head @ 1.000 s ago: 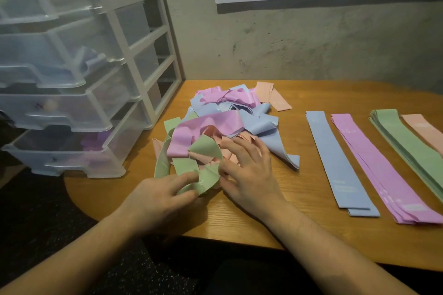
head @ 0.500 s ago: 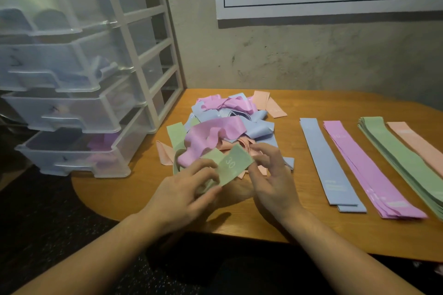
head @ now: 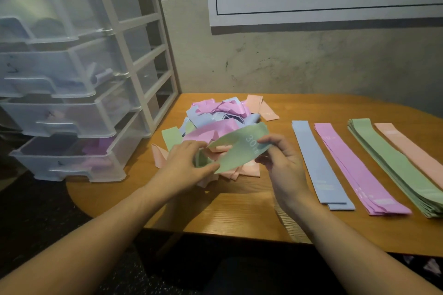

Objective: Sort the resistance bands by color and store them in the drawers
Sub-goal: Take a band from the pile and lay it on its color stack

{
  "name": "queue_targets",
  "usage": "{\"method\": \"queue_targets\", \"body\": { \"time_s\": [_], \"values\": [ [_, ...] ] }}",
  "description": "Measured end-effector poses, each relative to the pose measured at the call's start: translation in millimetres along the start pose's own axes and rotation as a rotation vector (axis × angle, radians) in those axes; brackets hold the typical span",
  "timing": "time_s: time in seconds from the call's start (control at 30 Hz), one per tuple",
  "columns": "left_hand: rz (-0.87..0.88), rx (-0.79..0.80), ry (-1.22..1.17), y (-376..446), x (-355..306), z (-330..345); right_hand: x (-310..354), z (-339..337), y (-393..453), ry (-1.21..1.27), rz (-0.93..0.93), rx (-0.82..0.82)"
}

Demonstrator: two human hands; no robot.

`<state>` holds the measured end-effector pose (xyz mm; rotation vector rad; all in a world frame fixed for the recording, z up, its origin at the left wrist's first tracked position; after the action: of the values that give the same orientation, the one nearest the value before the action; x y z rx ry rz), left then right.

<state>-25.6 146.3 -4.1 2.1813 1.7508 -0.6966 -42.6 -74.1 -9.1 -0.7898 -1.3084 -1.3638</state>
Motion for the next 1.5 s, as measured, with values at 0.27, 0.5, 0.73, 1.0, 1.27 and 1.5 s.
{"method": "queue_targets", "body": {
  "time_s": [0.27, 0.5, 0.73, 1.0, 1.27, 1.5],
  "values": [
    [-0.078, -0.032, 0.092, 20, 11, -20, 0, -18, 2, 0.173, 0.191, -0.049],
    [-0.015, -0.014, -0.096, 26, 7, -37, 4, -25, 3, -0.128, 0.079, -0.054],
    [0.021, 0.058, -0.543, 37, -6, -50, -6, -27, 10, -0.133, 0.086, 0.011],
    [0.049, 0.431, -0.299, 38, -3, -44, 1, -37, 23, 0.232, 0.148, -0.234],
    [0.174, 0.271, 0.096, 39, -9, -26, 14, -31, 24, 0.393, 0.103, -0.158],
    [0.059, 0.241, -0.397, 39, -7, -41, 25, -33, 25, 0.398, 0.106, -0.165]
  ]
}}
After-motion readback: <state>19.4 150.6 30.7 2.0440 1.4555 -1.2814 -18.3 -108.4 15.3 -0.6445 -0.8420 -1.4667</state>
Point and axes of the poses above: each hand's wrist, its own y-axis towards the middle knuckle, its own z-axis out of the palm, x = y × z, the point moved 1 cm from there along y, towards the middle knuckle, and after that the axes turned 14 degrees about x, right-handed, at the moved point
